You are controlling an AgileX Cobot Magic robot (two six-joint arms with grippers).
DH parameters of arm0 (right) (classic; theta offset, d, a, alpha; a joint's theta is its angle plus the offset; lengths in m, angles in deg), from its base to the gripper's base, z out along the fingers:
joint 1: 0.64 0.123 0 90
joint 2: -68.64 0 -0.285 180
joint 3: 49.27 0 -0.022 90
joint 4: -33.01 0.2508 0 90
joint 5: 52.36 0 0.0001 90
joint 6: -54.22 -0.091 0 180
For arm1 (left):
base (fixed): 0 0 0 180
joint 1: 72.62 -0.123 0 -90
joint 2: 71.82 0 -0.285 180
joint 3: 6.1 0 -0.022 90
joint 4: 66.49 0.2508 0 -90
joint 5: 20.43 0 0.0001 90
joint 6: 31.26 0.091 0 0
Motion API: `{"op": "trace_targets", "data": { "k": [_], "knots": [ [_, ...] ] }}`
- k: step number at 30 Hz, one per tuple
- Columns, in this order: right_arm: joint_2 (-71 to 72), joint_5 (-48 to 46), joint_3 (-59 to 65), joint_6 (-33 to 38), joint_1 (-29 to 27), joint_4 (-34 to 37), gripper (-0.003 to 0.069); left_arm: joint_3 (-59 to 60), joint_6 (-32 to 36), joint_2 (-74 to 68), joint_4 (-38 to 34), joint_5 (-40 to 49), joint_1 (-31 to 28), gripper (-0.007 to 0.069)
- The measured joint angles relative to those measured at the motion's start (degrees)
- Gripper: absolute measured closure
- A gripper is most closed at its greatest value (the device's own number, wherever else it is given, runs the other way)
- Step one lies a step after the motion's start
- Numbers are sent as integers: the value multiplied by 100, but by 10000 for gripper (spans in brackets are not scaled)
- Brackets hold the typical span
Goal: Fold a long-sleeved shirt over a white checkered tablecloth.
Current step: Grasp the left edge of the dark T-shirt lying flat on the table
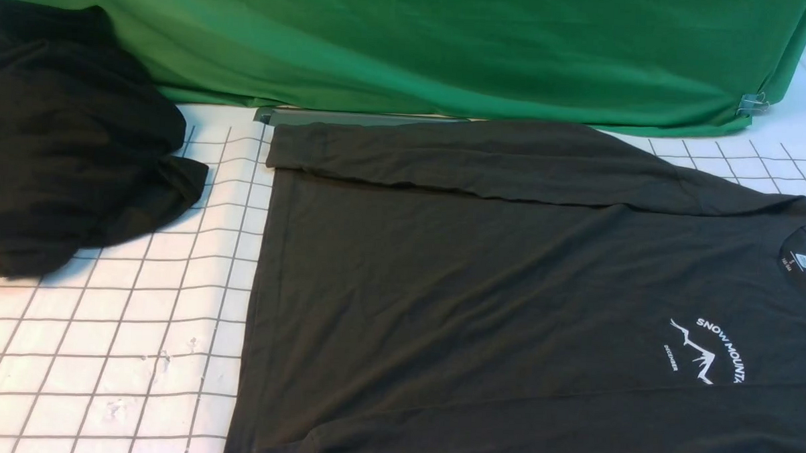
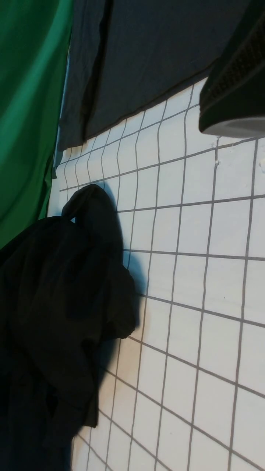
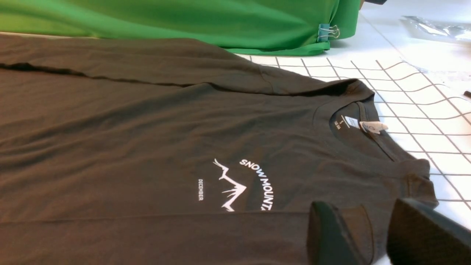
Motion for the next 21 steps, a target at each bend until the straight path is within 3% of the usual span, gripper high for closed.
{"op": "trace_targets", "data": {
  "k": [21],
  "knots": [
    [0, 0, 0, 0, 0, 0, 420, 0, 0, 0, 0, 0, 0, 622]
  ]
}}
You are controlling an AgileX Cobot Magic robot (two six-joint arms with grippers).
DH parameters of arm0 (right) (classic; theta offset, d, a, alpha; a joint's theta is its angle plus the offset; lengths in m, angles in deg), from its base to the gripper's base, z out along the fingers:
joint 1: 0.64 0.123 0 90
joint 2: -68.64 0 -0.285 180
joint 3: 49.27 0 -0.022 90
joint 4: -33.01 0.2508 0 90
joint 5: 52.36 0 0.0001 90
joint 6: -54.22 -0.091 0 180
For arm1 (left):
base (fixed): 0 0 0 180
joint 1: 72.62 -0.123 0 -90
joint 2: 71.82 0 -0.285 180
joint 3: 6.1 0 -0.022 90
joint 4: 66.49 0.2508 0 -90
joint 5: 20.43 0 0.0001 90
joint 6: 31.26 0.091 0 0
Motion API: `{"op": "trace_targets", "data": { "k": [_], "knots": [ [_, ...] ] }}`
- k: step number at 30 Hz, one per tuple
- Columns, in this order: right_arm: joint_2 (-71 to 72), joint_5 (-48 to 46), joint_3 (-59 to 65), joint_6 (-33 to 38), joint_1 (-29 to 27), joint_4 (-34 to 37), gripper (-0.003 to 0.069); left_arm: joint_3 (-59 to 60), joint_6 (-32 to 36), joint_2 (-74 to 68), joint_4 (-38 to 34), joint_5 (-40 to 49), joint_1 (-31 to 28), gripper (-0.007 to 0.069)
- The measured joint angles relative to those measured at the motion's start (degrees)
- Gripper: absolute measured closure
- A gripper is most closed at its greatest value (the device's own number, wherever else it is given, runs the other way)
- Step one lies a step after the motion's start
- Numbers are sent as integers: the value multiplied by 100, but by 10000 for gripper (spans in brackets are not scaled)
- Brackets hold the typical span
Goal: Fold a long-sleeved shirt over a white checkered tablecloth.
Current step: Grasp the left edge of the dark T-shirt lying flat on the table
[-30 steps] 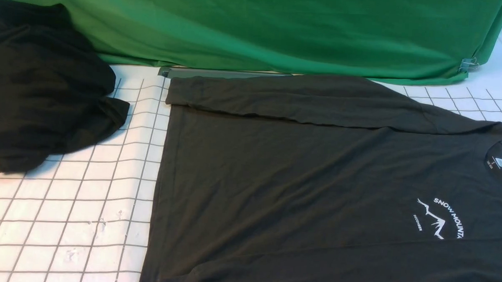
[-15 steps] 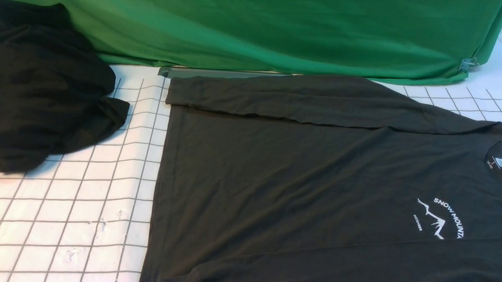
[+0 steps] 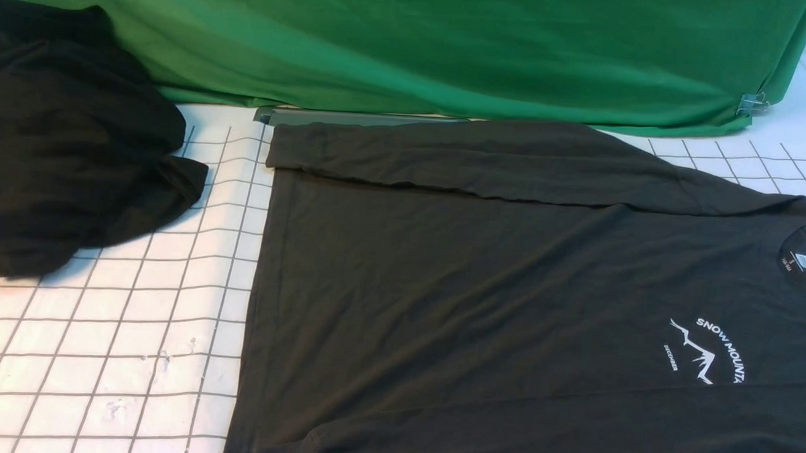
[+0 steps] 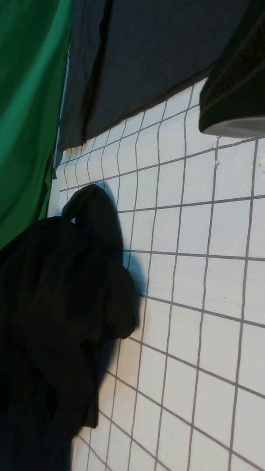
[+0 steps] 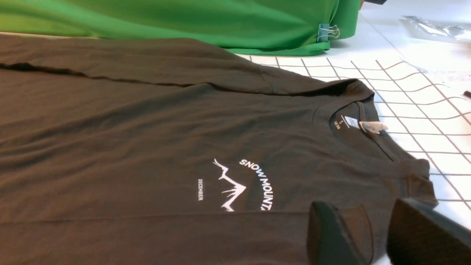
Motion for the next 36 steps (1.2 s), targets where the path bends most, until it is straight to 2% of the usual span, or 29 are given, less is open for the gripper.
{"op": "trace_targets", "data": {
  "k": [5, 6, 7, 10, 11, 12, 13, 17, 22, 24, 27, 29, 30, 32, 34, 36],
  "knots": [
    [0, 5, 0, -61, 0, 66, 420, 0, -98, 0, -136, -11, 0, 622],
    [0, 18, 0, -298, 0, 263, 420, 0, -488, 0, -648, -24, 0, 622],
    [0, 28, 0, -359, 0, 312, 420, 0, -559, 0, -752, -24, 0, 622],
    [0, 101, 0, -2036, 0, 1430, 420, 0, -1862, 0, -3031, -35, 0, 622],
    [0, 107, 0, -2234, 0, 1474, 420, 0, -1956, 0, -3248, -35, 0, 622],
    [0, 114, 0, -2861, 0, 1711, 420, 0, -2144, 0, -3773, -35, 0, 622],
    [0, 126, 0, -3258, 0, 1790, 420, 0, -2264, 0, -4103, -35, 0, 622],
    [0, 144, 0, -3739, 0, 1896, 420, 0, -2324, 0, -4129, -67, 0, 622],
    [0, 167, 0, -3778, 0, 1915, 420, 0, -2395, 0, -3646, -73, 0, 622],
    [0, 179, 0, -3778, 2, 1928, 420, 0, -2406, 0, -3649, -73, 0, 622],
    [0, 234, 0, -3768, 61, 1934, 428, 0, -2348, 0, -4019, -37, 0, 622],
    [4, 207, -110, -3416, 195, 1934, 473, -288, -1542, 0, -4510, 313, 0, 622],
    [4, 195, -134, -3298, 209, 1934, 479, -328, -1463, 0, -4533, 338, 0, 622],
    [6, 206, -580, -2483, 361, 1934, 571, -878, -581, 7, -4660, 442, 0, 622],
    [-27, 256, -1025, -1746, 485, 1934, 623, -1499, -118, -83, -4494, 423, 0, 622],
    [-270, 308, -1662, -1078, 552, 1934, 643, -2303, 48, -516, -3910, 427, 0, 622]
  ]
}}
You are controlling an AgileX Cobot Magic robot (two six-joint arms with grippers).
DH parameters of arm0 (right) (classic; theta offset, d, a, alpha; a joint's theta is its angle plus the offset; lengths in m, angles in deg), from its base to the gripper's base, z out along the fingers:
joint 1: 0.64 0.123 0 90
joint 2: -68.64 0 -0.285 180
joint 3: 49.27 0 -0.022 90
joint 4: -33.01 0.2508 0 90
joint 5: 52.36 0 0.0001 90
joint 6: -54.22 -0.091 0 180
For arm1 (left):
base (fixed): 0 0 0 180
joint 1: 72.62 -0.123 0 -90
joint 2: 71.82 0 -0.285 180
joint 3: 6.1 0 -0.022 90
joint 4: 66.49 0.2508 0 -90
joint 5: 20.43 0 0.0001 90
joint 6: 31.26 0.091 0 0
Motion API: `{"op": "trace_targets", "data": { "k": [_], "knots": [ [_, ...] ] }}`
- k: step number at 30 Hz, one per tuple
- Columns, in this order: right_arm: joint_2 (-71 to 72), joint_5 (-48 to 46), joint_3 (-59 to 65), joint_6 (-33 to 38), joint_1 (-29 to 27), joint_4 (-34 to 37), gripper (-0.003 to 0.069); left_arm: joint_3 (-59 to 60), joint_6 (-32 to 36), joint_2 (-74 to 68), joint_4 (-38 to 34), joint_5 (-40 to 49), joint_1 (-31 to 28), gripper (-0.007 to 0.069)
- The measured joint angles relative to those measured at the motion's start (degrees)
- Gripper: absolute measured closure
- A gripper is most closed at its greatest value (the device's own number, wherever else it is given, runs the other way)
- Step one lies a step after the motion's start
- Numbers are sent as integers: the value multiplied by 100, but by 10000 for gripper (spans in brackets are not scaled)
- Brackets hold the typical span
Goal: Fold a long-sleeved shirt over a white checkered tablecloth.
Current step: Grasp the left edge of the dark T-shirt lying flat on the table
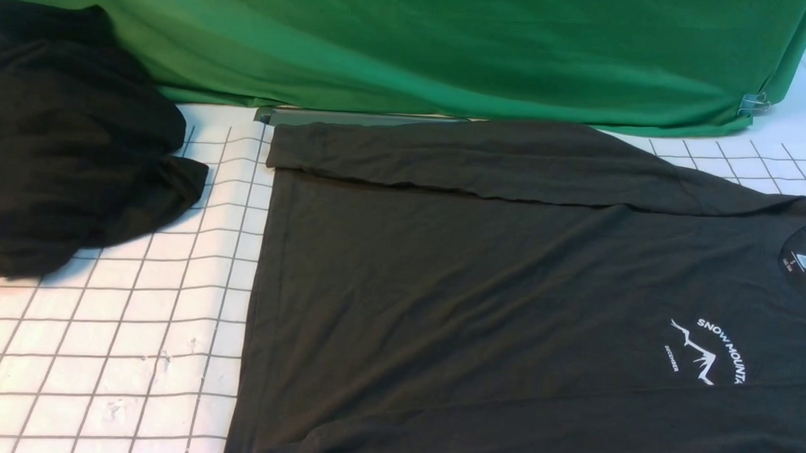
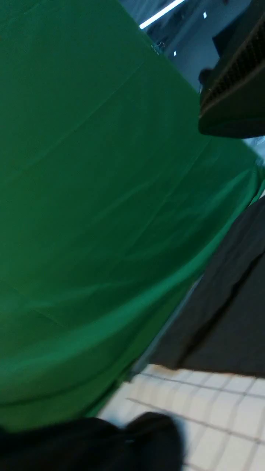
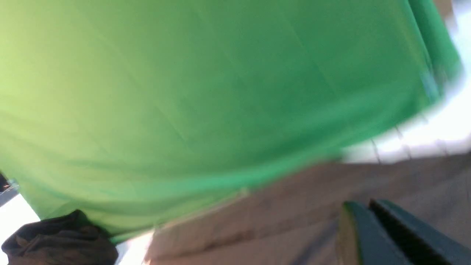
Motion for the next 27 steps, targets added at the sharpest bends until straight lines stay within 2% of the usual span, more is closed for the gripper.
{"op": "trace_targets", "data": {
  "k": [3, 4, 6, 7, 8, 9, 10, 12, 14, 15, 17, 20, 21, 24, 25, 26, 27],
  "knots": [
    [-619, -208, -652, 554, 12, -98, 649, -781, 82, -916, 794, 413, 0, 622],
    [-980, -519, -930, 671, 12, -178, 650, -1135, 95, -1457, 1038, 842, 0, 622],
    [-1532, -1230, -1317, 806, 12, -314, 651, -1570, 167, -2265, 1208, 1703, 0, 622],
    [-1673, -1325, -1356, 816, 12, -330, 651, -1607, 213, -2486, 1222, 1804, 0, 622],
    [-2330, -2198, -1658, 1009, 12, -419, 651, -1849, 537, -3501, 1206, 2646, 0, 622],
    [-2405, -2397, -1711, 1040, 12, -430, 651, -1877, 585, -3727, 1190, 2817, 0, 622],
    [-2973, -3046, -1852, 1297, 12, -468, 649, -1930, 1034, -4507, 1080, 3333, 0, 622],
    [-3594, -3772, -1943, 1716, 12, -503, 648, -1936, 1657, -5581, 785, 4016, 0, 622],
    [-4044, -4231, -1954, 2039, 12, -523, 643, -1936, 2187, -6409, 398, 4489, 88, 622],
    [-4088, -4314, -1954, 2065, 12, -523, 643, -1936, 2187, -6411, 398, 4531, 109, 622],
    [-4476, -4645, -1954, 2295, 12, -535, 634, -1936, 2453, -7066, 76, 4615, 511, 620],
    [-4675, -4717, -1961, 2377, 12, -541, 627, -1943, 2271, -7478, 237, 3980, 1243, 603],
    [-4680, -4717, -1961, 2383, 12, -541, 626, -1949, 2200, -7517, 304, 3937, 1287, 601],
    [-4694, -4717, -1979, 2415, 12, -541, 620, -1960, 1144, -7735, 1114, 3250, 1848, 545],
    [-4694, -4717, -1984, 2414, 12, -541, 618, -1960, 715, -7759, 1406, 3065, 1933, 522],
    [-4694, -4711, -1984, 2414, 12, -541, 618, -1960, 715, -7759, 1406, 3035, 1946, 512],
    [-4694, -4681, -1984, 2414, 12, -541, 616, -1960, 246, -7764, 1720, 2849, 2029, 470]
  ]
}}
